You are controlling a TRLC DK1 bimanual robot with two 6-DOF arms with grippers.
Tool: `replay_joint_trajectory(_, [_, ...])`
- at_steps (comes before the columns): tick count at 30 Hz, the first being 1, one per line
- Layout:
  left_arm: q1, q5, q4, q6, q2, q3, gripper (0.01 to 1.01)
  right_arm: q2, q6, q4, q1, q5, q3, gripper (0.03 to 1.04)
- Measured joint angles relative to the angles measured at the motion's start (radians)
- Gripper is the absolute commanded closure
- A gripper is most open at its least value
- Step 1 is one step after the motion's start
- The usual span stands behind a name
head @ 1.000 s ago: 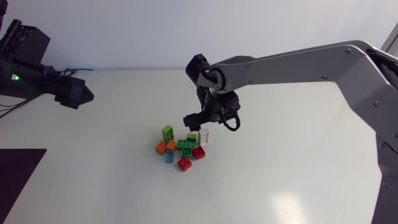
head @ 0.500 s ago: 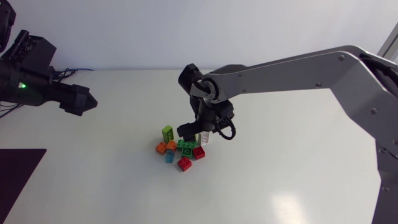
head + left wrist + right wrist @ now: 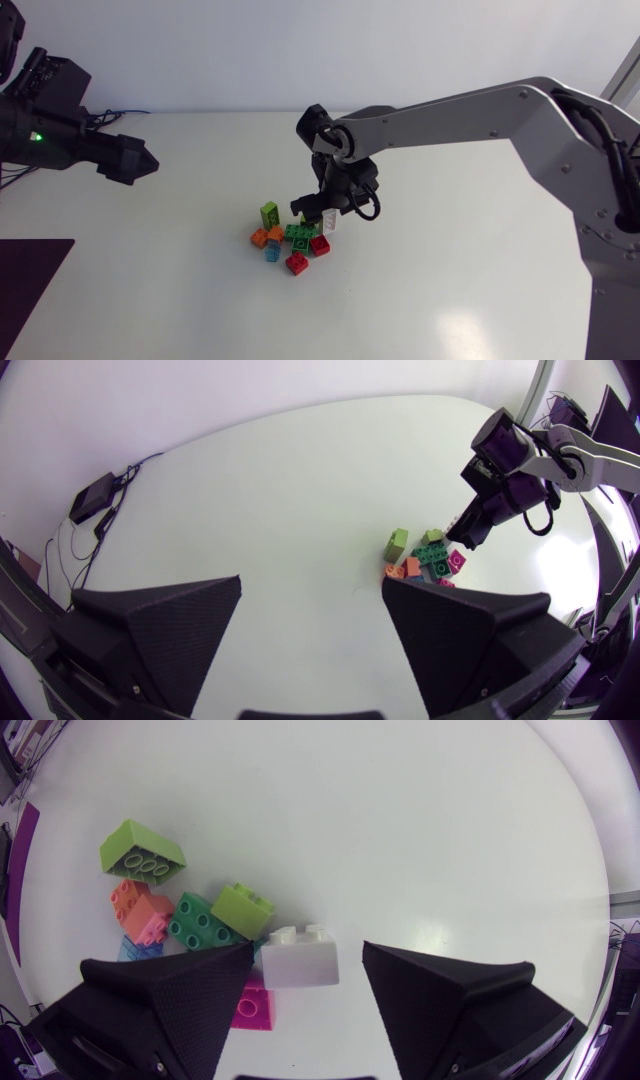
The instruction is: Sort duplo bricks by size, large to the right and small to the left
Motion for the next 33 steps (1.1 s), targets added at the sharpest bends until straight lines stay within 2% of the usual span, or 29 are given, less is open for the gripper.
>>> replay_joint_trajectory(5, [0.000,0.014,0.001,-0.003,-0.001,-0.003,0.051,0.002,-0.010,0.057,0.000,-0.021,0.000,0.78])
replay_joint_trajectory(10, [0.000,0.018,0.007,-0.003,-0.001,-0.016,0.051,0.000,-0.027,0.107,0.000,-0.008,-0.003,0.93])
replay_joint_trajectory(15, [0.000,0.021,0.013,-0.003,-0.001,-0.028,0.051,-0.010,-0.037,0.129,0.000,0.035,-0.027,0.94])
replay_joint_trajectory(25, [0.000,0.031,0.019,-0.003,-0.001,-0.037,0.051,-0.048,-0.061,0.134,-0.039,0.033,-0.080,0.96])
replay_joint_trajectory(29, [0.000,0.032,0.019,-0.003,-0.003,-0.049,0.051,-0.090,-0.090,0.157,-0.119,0.012,-0.145,0.96])
replay_joint_trajectory(33, [0.000,0.037,0.034,-0.003,-0.003,-0.058,0.051,-0.163,-0.143,0.172,-0.259,-0.018,-0.249,0.96])
